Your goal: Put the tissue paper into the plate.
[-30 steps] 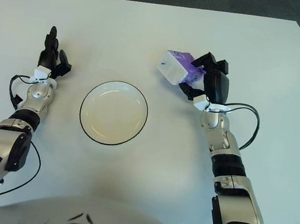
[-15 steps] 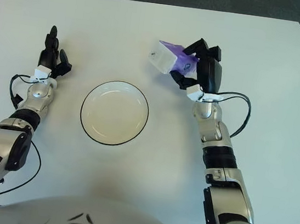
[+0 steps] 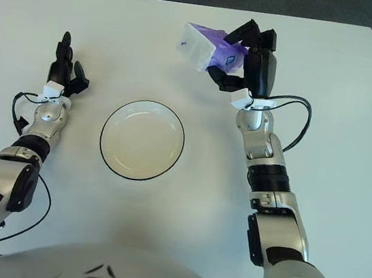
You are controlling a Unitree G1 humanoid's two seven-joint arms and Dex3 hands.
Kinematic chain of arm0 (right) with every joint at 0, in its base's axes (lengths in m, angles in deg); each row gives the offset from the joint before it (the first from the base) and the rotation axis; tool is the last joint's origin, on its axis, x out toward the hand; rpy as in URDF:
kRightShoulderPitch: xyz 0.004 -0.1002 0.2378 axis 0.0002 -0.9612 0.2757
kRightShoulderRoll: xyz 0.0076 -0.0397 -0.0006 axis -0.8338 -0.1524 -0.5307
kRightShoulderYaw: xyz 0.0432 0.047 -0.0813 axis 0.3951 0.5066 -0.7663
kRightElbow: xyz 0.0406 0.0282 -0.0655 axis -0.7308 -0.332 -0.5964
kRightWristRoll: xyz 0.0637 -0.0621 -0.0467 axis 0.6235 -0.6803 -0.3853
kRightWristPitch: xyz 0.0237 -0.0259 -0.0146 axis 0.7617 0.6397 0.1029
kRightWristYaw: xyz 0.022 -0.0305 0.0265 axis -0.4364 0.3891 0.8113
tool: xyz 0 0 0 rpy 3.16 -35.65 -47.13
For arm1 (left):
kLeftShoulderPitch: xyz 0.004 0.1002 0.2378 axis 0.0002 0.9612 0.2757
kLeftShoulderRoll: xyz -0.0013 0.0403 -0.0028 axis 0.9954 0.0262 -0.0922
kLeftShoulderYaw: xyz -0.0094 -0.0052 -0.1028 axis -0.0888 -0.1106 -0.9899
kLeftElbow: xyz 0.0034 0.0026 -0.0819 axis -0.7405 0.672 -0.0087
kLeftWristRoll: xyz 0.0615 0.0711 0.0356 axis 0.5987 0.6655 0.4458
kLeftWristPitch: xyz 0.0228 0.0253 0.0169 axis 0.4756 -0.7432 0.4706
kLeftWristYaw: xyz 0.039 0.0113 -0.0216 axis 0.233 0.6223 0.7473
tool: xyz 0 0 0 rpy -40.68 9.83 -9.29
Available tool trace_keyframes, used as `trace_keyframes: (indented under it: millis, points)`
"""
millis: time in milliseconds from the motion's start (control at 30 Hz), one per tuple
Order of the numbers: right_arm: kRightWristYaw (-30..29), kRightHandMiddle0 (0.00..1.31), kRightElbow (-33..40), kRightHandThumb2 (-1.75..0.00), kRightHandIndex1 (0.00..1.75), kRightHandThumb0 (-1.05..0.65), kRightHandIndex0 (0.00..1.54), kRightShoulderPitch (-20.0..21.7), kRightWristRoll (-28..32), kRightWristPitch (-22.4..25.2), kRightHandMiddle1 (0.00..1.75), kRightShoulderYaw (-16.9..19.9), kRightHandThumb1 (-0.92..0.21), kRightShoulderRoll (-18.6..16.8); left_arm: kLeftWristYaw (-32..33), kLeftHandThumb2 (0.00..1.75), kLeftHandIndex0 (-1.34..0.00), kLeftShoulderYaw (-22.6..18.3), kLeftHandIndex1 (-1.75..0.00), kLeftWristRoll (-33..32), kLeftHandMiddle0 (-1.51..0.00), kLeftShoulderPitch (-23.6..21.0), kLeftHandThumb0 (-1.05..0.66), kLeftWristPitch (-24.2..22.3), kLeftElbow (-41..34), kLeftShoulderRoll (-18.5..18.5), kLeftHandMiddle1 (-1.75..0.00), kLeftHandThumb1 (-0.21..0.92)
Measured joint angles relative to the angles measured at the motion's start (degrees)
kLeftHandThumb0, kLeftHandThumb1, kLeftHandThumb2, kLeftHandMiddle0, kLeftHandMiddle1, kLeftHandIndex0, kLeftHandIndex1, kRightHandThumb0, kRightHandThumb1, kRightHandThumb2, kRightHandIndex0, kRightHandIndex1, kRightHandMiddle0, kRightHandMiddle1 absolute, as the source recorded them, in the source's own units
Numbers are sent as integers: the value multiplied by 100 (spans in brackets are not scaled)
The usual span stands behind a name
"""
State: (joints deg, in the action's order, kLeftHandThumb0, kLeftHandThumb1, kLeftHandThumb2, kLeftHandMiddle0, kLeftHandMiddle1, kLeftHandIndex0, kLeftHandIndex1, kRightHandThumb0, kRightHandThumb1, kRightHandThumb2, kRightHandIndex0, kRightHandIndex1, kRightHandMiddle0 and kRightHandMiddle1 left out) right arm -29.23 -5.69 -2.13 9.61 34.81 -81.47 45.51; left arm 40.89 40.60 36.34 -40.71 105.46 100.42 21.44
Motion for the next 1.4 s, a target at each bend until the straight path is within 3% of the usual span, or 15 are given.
trace_keyframes:
  millis: [733, 1067, 1400]
  points:
    - [17, 59, 269, -129, 175, -46, 127, -91, -119, -261, 175, -24, -33, -433, 6, 108, 0, 2, -7, -2, -7, -2, -91, -6, 0, 0, 0, 92]
    - [44, 58, 1037, -127, 175, -46, 125, -582, -195, -332, 175, -249, -35, -770, 6, 107, 0, 0, -8, -2, -7, -3, -91, -12, 0, 1, 0, 92]
    - [257, 57, 1148, -126, 175, -45, 124, -876, -189, -687, 175, -409, -36, -803, 20, 108, 0, 14, -9, 3, -7, -4, -92, -30, 0, 4, 0, 92]
